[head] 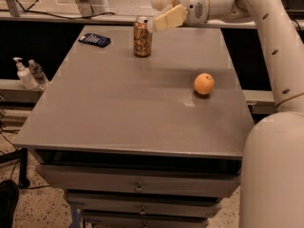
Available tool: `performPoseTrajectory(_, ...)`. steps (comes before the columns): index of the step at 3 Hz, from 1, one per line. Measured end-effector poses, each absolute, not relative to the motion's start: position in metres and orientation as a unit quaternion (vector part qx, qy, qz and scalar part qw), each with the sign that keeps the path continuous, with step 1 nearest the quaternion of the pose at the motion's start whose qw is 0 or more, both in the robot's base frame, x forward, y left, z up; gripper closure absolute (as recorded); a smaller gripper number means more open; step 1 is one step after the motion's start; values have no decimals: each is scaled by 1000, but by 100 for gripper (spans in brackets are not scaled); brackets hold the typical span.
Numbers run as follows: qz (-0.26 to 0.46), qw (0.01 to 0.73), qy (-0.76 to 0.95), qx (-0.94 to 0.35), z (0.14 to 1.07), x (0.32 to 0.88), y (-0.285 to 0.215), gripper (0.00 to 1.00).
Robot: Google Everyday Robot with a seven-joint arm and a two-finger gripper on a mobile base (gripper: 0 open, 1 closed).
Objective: Knock orange can over
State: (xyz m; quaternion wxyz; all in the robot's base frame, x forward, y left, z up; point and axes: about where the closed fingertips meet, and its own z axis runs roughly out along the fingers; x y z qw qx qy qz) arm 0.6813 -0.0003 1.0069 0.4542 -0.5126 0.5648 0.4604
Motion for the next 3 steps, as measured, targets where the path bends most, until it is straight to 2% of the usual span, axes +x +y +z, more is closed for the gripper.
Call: performPoseTrajectory(3,357,494,646,-459,949,752,-54,0)
